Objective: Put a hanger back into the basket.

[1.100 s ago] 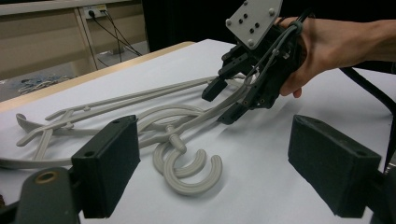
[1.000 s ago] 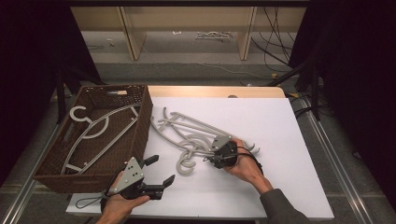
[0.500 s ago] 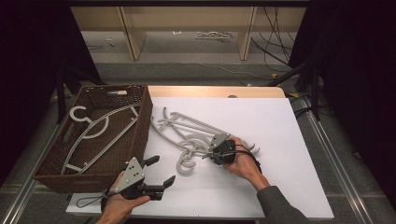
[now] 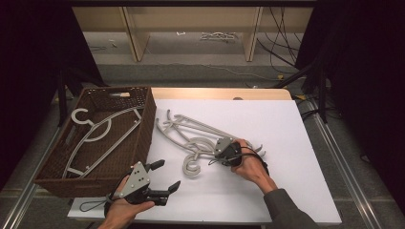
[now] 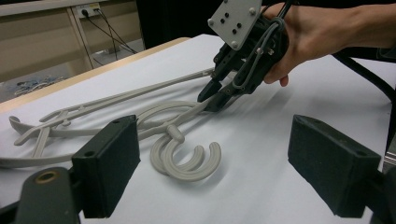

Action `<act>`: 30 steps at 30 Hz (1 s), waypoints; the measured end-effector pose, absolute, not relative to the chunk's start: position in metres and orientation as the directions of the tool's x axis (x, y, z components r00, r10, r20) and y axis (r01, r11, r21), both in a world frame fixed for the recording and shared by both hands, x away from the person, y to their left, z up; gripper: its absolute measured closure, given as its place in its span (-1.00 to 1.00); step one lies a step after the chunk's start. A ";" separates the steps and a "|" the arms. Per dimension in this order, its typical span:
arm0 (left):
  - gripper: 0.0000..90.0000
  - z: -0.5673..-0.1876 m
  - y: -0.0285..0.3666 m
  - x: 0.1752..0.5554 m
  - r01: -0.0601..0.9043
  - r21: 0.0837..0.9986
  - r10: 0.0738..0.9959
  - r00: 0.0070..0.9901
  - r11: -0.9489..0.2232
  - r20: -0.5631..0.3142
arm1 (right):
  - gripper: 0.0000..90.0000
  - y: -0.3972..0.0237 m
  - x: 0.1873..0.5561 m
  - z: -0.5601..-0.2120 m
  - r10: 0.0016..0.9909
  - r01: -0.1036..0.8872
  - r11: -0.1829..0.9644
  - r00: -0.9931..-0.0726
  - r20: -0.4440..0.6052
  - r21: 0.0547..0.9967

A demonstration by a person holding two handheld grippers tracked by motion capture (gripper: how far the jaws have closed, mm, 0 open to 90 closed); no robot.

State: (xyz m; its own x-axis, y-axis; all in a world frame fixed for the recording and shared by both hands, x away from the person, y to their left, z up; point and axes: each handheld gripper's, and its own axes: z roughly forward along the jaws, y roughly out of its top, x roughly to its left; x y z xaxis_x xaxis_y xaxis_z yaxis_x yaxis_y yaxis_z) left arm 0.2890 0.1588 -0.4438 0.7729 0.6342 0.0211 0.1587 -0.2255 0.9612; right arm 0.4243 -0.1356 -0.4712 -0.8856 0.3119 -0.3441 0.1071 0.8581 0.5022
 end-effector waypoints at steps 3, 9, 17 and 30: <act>-0.62 -0.444 0.159 0.289 0.161 0.960 0.635 0.772 -0.228 0.022 | 0.78 -0.135 0.422 -0.466 0.290 0.079 0.855 -0.892 -0.347 0.512; -0.62 -0.444 0.159 0.289 0.164 0.961 0.639 0.769 -0.224 0.018 | 0.83 -0.138 0.420 -0.457 0.220 -0.005 0.868 -0.892 -0.394 0.496; -0.61 -0.443 0.160 0.290 0.158 0.962 0.641 0.767 -0.223 0.022 | 0.84 -0.147 0.417 -0.448 0.191 -0.052 0.866 -0.886 -0.424 0.498; -0.59 -0.430 0.162 0.293 0.118 0.968 0.662 0.747 -0.220 0.060 | 0.84 -0.163 0.400 -0.423 0.177 -0.104 0.845 -0.871 -0.458 0.524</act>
